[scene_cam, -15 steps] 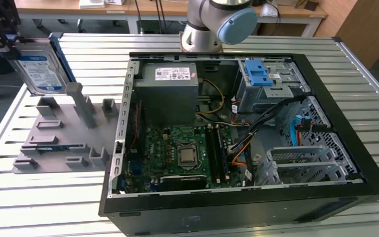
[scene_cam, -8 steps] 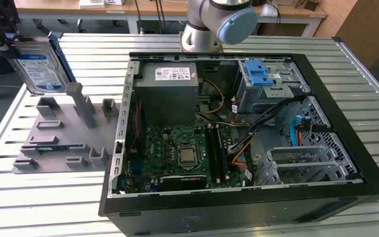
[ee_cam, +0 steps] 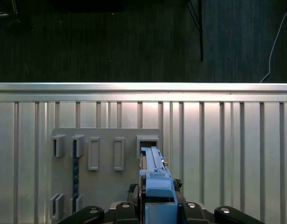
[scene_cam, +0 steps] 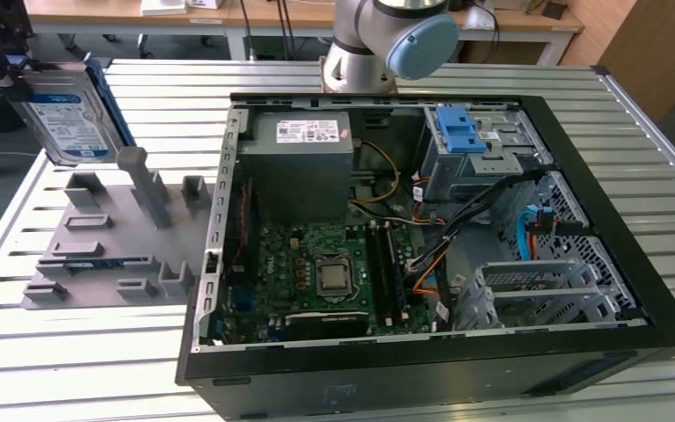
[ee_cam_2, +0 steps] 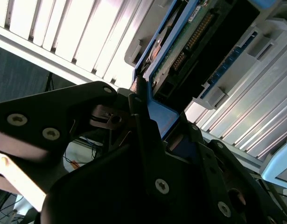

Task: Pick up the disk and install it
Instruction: 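Pick up the disk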

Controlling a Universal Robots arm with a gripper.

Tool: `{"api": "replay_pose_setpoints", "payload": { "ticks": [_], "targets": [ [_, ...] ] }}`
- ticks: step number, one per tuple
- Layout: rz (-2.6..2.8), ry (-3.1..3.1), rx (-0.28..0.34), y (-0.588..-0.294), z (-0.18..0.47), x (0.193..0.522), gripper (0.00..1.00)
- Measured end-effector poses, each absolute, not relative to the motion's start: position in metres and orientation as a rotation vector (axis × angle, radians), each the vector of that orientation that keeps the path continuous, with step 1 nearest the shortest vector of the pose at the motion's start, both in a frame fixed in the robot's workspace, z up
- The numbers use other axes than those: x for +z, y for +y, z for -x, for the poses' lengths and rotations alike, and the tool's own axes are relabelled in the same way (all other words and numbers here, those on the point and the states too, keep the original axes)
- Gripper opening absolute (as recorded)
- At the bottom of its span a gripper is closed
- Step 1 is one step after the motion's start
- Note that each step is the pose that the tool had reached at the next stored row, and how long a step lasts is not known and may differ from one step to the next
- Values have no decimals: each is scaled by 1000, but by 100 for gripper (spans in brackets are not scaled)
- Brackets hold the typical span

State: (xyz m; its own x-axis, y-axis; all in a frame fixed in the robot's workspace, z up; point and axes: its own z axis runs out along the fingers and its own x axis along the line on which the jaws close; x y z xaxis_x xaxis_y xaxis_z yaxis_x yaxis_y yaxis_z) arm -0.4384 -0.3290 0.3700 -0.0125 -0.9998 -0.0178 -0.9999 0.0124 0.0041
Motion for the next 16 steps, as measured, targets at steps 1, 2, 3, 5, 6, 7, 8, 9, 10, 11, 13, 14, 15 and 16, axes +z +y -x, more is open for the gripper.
{"api": "replay_pose_setpoints", "payload": {
  "ticks": [1, 2, 3, 5, 6, 7, 8, 9, 10, 11, 13, 14, 15, 16],
  "targets": [
    [2201, 2228, 24, -329, 438, 370, 36],
    [2201, 2228, 24, -329, 438, 370, 36],
    [2201, 2228, 24, -329, 438, 371, 36],
    [2201, 2228, 24, -329, 438, 371, 36],
    [2201, 2228, 24, -329, 438, 371, 36],
    [2201, 2228, 24, -329, 438, 371, 36],
    [2201, 2228, 24, -329, 438, 372, 36],
    [2201, 2228, 24, -329, 438, 372, 36],
    [2201, 2228, 24, -329, 438, 372, 36],
    [2200, 2228, 24, -329, 438, 372, 36],
    [2201, 2228, 24, -329, 438, 373, 36],
    [2201, 2228, 24, -329, 438, 373, 36],
    [2201, 2228, 24, -329, 438, 373, 36],
    [2201, 2228, 24, -329, 438, 373, 36]
  ]
}}
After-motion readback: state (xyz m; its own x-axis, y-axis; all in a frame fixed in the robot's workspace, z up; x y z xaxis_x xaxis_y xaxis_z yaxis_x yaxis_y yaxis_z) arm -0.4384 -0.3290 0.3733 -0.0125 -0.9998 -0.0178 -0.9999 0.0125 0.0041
